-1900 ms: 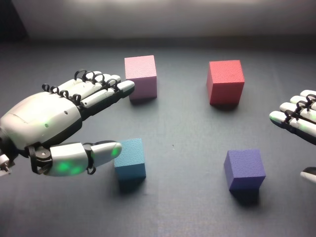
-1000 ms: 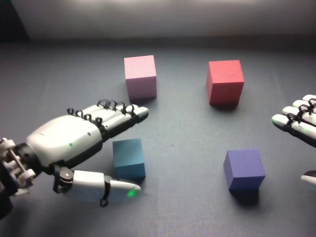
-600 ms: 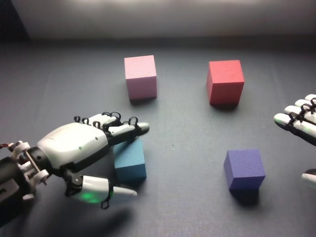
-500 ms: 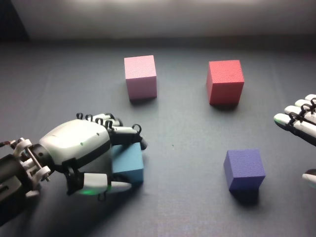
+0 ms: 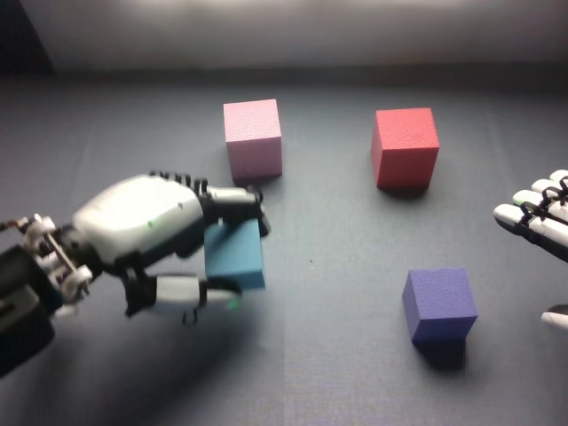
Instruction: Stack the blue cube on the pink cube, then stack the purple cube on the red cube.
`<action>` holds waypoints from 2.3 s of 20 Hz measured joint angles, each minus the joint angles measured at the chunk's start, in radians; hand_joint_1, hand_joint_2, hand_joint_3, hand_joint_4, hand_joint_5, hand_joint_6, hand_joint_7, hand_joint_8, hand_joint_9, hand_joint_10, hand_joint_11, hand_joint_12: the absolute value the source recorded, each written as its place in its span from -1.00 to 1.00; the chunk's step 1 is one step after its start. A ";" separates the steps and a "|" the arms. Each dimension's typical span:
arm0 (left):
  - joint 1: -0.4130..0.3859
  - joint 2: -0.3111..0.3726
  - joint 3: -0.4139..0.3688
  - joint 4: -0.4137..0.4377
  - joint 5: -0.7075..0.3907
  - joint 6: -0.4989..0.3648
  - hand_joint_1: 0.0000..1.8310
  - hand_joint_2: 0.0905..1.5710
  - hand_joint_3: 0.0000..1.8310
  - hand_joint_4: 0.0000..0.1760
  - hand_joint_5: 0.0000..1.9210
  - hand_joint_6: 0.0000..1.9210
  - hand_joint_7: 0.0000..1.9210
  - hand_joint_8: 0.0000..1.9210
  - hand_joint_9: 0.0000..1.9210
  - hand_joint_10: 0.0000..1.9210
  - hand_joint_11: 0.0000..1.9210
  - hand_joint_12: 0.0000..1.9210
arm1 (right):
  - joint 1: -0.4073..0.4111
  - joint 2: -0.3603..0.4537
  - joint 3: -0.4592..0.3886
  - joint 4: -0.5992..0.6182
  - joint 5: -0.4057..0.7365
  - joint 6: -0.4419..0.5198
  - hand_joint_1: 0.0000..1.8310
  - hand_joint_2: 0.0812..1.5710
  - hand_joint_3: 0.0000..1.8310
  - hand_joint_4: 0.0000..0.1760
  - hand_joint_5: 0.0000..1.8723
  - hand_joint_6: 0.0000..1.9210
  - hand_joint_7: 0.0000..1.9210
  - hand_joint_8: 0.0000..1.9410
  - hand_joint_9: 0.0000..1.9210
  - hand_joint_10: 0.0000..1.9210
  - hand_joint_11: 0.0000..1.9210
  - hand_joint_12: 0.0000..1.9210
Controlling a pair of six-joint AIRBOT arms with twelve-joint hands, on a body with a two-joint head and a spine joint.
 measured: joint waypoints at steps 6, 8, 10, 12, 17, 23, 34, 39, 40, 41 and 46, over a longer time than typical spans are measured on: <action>-0.146 -0.015 0.080 -0.027 0.052 0.039 0.23 0.48 -1.00 -1.00 -0.13 0.25 -0.18 1.00 0.01 1.00 0.09 1.00 | -0.003 0.000 0.000 0.004 0.010 0.000 -0.77 0.78 -0.99 -1.00 -1.00 -1.00 -1.00 -1.00 -1.00 -1.00 -1.00 -1.00; -0.188 -0.034 0.117 -0.038 0.092 0.045 0.29 0.55 -0.99 -1.00 -0.23 0.39 -0.23 0.64 -0.03 1.00 0.09 1.00 | -0.003 0.000 0.000 0.003 0.013 0.000 -0.70 0.80 -0.99 -1.00 -1.00 -1.00 -1.00 -1.00 -1.00 -1.00 -1.00 -1.00; -0.236 -0.055 0.158 -0.049 0.144 0.049 0.29 0.61 -0.99 -1.00 -0.28 0.26 -0.29 0.80 -0.02 1.00 0.10 1.00 | -0.003 0.000 0.000 0.003 0.014 0.000 -0.61 0.79 -1.00 -1.00 -1.00 -1.00 -1.00 -1.00 -1.00 -1.00 -1.00 -1.00; -0.279 -0.073 0.196 -0.053 0.183 0.053 0.22 0.50 -1.00 -1.00 -0.14 0.27 -0.06 0.99 0.14 1.00 0.28 1.00 | -0.006 -0.002 0.001 0.004 0.016 0.000 -0.58 0.77 -1.00 -1.00 -1.00 -1.00 -1.00 -1.00 -1.00 -1.00 -1.00 -1.00; -0.355 -0.116 0.287 -0.079 0.283 0.057 0.25 0.48 -1.00 -1.00 -0.11 0.23 -0.12 0.86 0.01 1.00 0.15 1.00 | -0.007 -0.014 0.007 0.005 0.015 0.000 -0.51 0.77 -1.00 -1.00 -1.00 -1.00 -1.00 -1.00 -1.00 -1.00 -1.00 -1.00; -0.382 -0.176 0.366 -0.099 0.380 0.057 0.32 0.55 -1.00 -1.00 -0.21 0.09 -0.19 0.69 -0.15 1.00 -0.05 1.00 | -0.014 -0.022 0.013 0.004 0.014 0.014 -0.47 0.77 -1.00 -1.00 -1.00 -1.00 -1.00 -1.00 -1.00 -1.00 -1.00 -1.00; -0.383 -0.221 0.414 -0.130 0.450 0.057 -0.04 0.41 -1.00 -0.05 -0.91 -0.38 -0.76 -0.55 -0.88 -0.06 -0.98 0.73 | -0.014 -0.026 0.014 0.005 0.014 0.016 -0.52 0.77 -1.00 -1.00 -1.00 -1.00 -1.00 -1.00 -1.00 -1.00 -1.00 -1.00; -0.381 -0.220 0.411 -0.130 0.441 0.058 -0.20 0.35 -1.00 0.67 -0.97 -0.61 -0.84 -0.96 -1.00 -0.50 -1.00 0.20 | -0.014 -0.026 0.014 0.004 0.014 0.019 -0.52 0.77 -1.00 -1.00 -1.00 -1.00 -1.00 -1.00 -1.00 -1.00 -1.00 -1.00; -0.381 -0.220 0.410 -0.130 0.439 0.057 -0.24 0.33 -1.00 0.76 -0.99 -0.68 -0.87 -0.98 -1.00 -0.62 -1.00 0.14 | -0.014 -0.026 0.014 0.005 0.014 0.019 -0.51 0.76 -1.00 -1.00 -1.00 -1.00 -1.00 -1.00 -1.00 -1.00 -1.00 -1.00; -0.380 -0.220 0.410 -0.129 0.436 0.056 -0.31 0.29 -1.00 0.82 -1.00 -0.82 -0.96 -1.00 -1.00 -0.92 -1.00 0.00 | -0.014 -0.026 0.014 0.005 0.014 0.019 -0.50 0.76 -1.00 -1.00 -1.00 -1.00 -1.00 -1.00 -1.00 -1.00 -1.00 -1.00; -0.349 -0.165 0.334 -0.127 0.367 0.060 -0.42 0.14 -1.00 1.00 -1.00 -1.00 -1.00 -1.00 -1.00 -1.00 -1.00 -1.00 | -0.014 -0.026 0.014 0.002 0.015 0.027 -0.48 0.73 -1.00 -1.00 -1.00 -1.00 -1.00 -1.00 -1.00 -1.00 -1.00 -1.00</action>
